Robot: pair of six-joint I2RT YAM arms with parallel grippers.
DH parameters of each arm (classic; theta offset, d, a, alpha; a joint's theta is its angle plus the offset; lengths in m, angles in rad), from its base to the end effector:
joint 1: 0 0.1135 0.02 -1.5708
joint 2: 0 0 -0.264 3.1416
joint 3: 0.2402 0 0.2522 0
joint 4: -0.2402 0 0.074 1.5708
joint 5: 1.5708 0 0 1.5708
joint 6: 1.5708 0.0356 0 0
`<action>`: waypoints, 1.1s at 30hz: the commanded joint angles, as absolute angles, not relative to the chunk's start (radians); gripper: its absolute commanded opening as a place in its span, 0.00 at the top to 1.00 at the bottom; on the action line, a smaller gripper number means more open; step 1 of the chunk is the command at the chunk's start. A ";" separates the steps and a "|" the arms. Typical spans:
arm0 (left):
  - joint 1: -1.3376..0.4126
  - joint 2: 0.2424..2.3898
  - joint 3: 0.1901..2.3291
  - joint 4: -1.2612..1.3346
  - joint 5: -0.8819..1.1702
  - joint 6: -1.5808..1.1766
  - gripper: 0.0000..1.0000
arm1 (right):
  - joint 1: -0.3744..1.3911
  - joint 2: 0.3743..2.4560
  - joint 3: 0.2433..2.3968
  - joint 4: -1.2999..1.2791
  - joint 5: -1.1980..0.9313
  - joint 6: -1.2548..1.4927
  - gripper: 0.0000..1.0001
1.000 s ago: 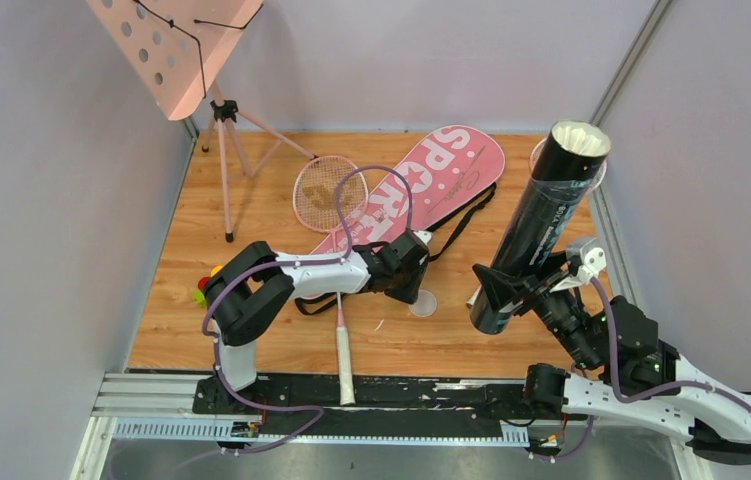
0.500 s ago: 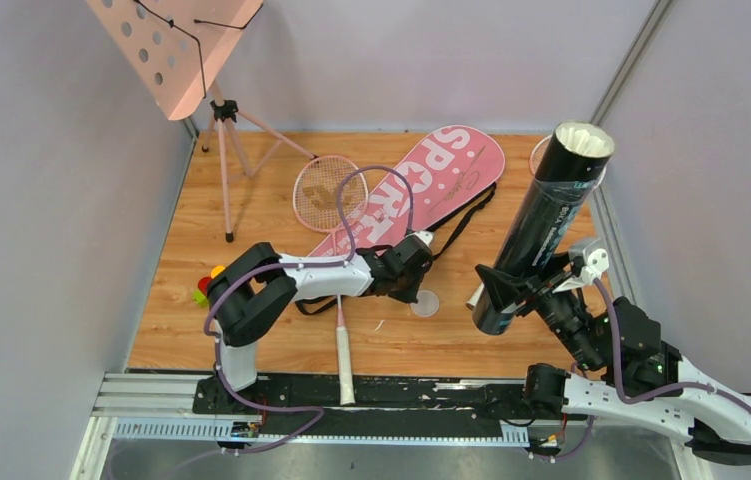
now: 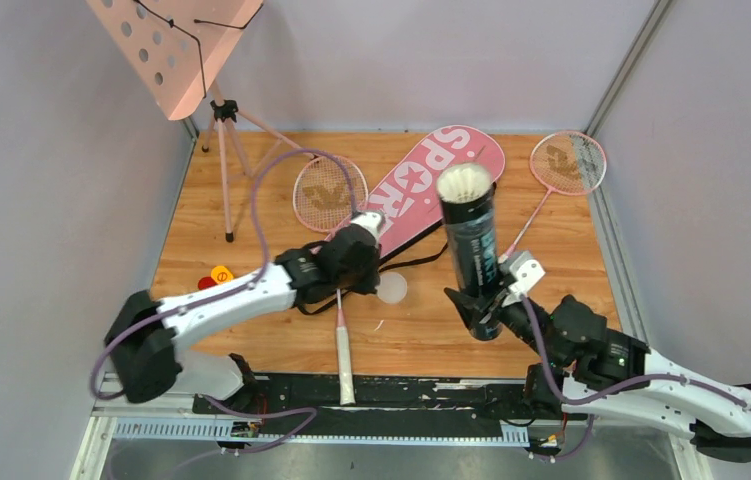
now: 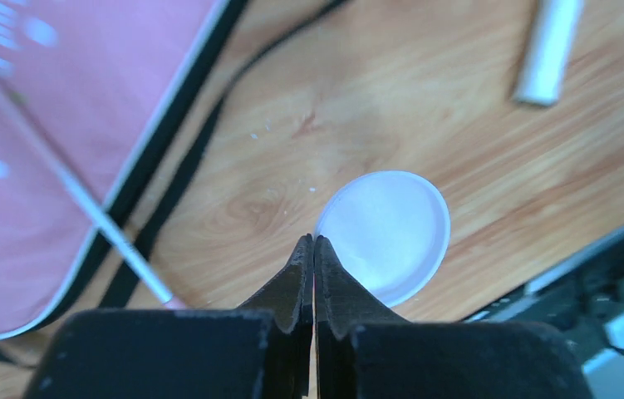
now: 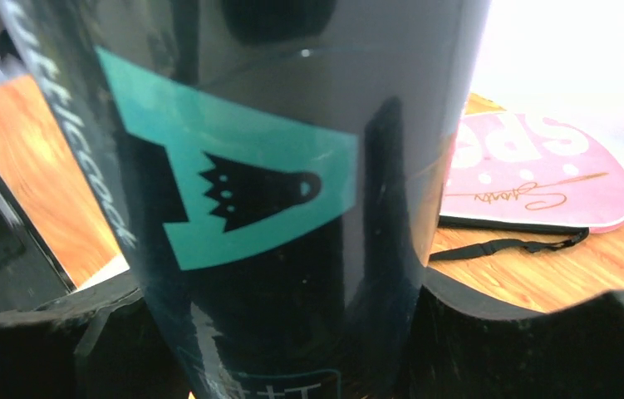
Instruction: Pack up the badminton gear
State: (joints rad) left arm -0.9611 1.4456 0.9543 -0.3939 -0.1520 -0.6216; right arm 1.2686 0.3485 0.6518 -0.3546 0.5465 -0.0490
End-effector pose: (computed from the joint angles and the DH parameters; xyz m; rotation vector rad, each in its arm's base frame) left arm 0.1765 -0.2432 0.2283 0.3568 2.4852 -0.5028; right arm 0.0450 0.0823 0.3287 -0.6355 1.5091 0.4974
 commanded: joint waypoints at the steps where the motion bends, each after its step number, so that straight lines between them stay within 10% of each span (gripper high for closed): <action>1: -0.897 1.150 0.958 -0.479 -0.192 -0.619 1.00 | 1.273 0.405 0.623 -0.243 0.418 -0.189 0.77; 16: -0.841 0.578 1.207 -0.725 -0.202 -0.633 1.00 | 1.273 0.504 0.493 -0.114 0.324 -0.358 0.77; 33: -0.841 0.472 1.181 -0.680 0.205 -0.676 1.00 | 1.346 0.704 0.499 0.061 0.368 -0.575 0.76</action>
